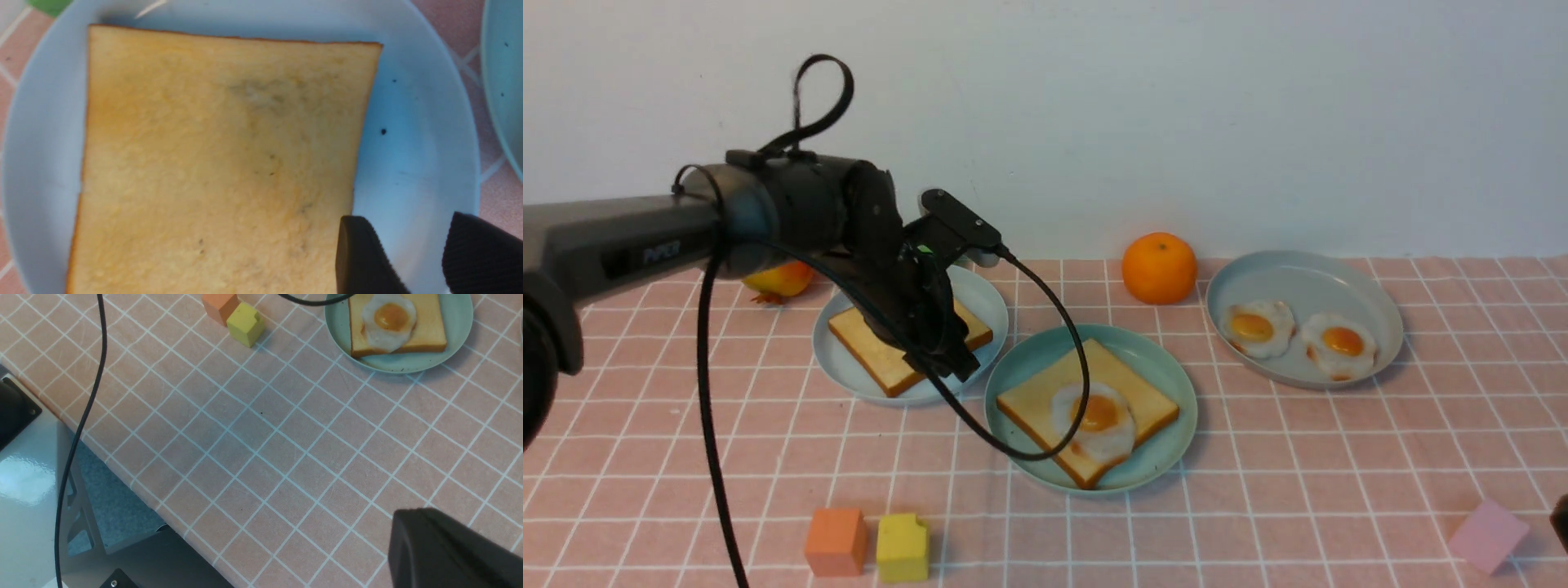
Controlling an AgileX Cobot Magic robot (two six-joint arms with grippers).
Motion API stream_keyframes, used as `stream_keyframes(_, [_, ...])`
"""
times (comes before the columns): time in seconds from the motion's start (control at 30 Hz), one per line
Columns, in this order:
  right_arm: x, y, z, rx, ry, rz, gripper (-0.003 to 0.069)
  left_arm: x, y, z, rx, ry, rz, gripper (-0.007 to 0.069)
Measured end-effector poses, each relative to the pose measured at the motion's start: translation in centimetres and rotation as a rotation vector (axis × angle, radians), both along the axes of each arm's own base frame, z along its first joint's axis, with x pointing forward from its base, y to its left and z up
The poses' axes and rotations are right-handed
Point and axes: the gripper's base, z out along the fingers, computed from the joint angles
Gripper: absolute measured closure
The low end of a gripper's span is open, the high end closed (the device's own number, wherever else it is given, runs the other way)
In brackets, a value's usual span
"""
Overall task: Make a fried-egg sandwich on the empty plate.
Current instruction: Use the left arm to grab a slice of bread, then use the left arm to place a slice of bread on the fried egg in the middle
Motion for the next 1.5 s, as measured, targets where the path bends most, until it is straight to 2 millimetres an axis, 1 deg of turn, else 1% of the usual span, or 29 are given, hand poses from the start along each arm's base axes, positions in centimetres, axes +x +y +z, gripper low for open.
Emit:
stream_keyframes(0.1, [0.0, -0.1, 0.0, 0.002, -0.001, 0.0, 0.0639, 0.1, 0.0, -0.5, 0.003, 0.008, 0.016, 0.0293])
stream_keyframes(0.13, [0.0, -0.1, 0.0, 0.002, -0.001, 0.0, 0.0636, 0.2, 0.1, -1.0, 0.024, 0.013, 0.021, 0.0293])
stream_keyframes(0.27, [-0.1, -0.1, 0.0, 0.004, -0.002, 0.0, 0.0633, 0.5, 0.3, -2.0, 0.056, 0.015, 0.044, 0.0295])
stream_keyframes(0.37, [-0.1, -0.1, 0.0, 0.004, -0.002, 0.0, 0.0631, 0.6, 0.4, -2.2, 0.061, 0.011, 0.067, 0.0307])
stream_keyframes(0.5, [-0.1, -0.1, 0.0, 0.006, 0.004, 0.003, 0.0627, 0.9, 0.6, -2.4, 0.089, -0.004, 0.09, 0.0353])
stream_keyframes(0.57, [-0.2, 0.0, 0.0, 0.01, 0.011, 0.007, 0.0627, 0.9, 0.6, -2.5, 0.102, -0.009, 0.085, 0.0378])
stream_keyframes(0.7, [-0.4, 0.1, 0.0, 0.02, 0.031, 0.017, 0.0627, 1.1, 0.7, -2.7, 0.115, -0.021, 0.08, 0.0505])
stream_keyframes(0.73, [-0.4, 0.1, 0.0, 0.021, 0.031, 0.017, 0.0627, 1.1, 0.7, -2.7, 0.116, -0.02, 0.08, 0.0513])
stream_keyframes(0.8, [-0.4, 0.1, 0.0, 0.025, 0.039, 0.021, 0.0624, 1.2, 0.7, -2.9, 0.12, -0.023, 0.076, 0.0601])
stream_keyframes(0.83, [-0.4, 0.1, 0.0, 0.026, 0.041, 0.022, 0.0623, 1.2, 0.7, -2.9, 0.12, -0.024, 0.076, 0.0612])
stream_keyframes(0.93, [-0.6, 0.1, 0.0, 0.032, 0.048, 0.027, 0.062, 1.2, 0.7, -2.8, 0.119, -0.027, 0.076, 0.0612])
stream_keyframes(1.07, [-0.9, -0.3, 0.2, 0.055, 0.049, 0.033, 0.0615, 0.9, 0.8, -1.0, 0.106, -0.058, 0.078, 0.0612])
stream_keyframes(1.1, [-0.9, -0.4, 0.2, 0.056, 0.049, 0.033, 0.0615, 0.9, 0.8, -0.9, 0.105, -0.061, 0.078, 0.0612])
stream_keyframes(1.13, [-1.2, -0.8, 0.4, 0.071, 0.04, 0.033, 0.0614, 0.5, 1.0, 1.3, 0.087, -0.1, 0.085, 0.0612])
stream_keyframes(1.17, [-1.2, -0.9, 0.5, 0.075, 0.038, 0.033, 0.0614, 0.5, 1.0, 1.3, 0.086, -0.1, 0.086, 0.0612])
stream_keyframes(1.2, [-1.3, -1.2, 0.5, 0.083, 0.033, 0.034, 0.0613, 0.3, 1.1, 2.7, 0.073, -0.129, 0.088, 0.0612])
stream_keyframes(1.23, [-1.6, -1.7, 0.7, 0.099, 0.022, 0.033, 0.0612, -0.2, 1.3, 5.1, 0.046, -0.183, 0.092, 0.0612])
stream_keyframes(1.27, [-1.8, -2.1, 0.9, 0.11, 0.015, 0.033, 0.0611, -0.4, 1.3, 6.0, 0.034, -0.202, 0.095, 0.0612])
stream_keyframes(1.3, [-1.8, -2.1, 0.9, 0.112, 0.014, 0.033, 0.0611, -0.5, 1.4, 6.4, 0.028, -0.209, 0.097, 0.0612])
stream_keyframes(1.37, [-2.2, -3.0, 1.1, 0.138, -0.003, 0.032, 0.0609, -1.2, 1.5, 8.1, -0.009, -0.214, 0.113, 0.0612])
stream_keyframes(1.47, [-2.4, -3.5, 1.3, 0.149, -0.022, 0.027, 0.0606, -1.9, 1.1, 8.5, -0.032, -0.177, 0.119, 0.0612])
stream_keyframes(1.5, [-2.4, -3.8, 1.4, 0.155, -0.033, 0.021, 0.0606, -2.4, 0.6, 8.6, -0.036, -0.148, 0.114, 0.0612])
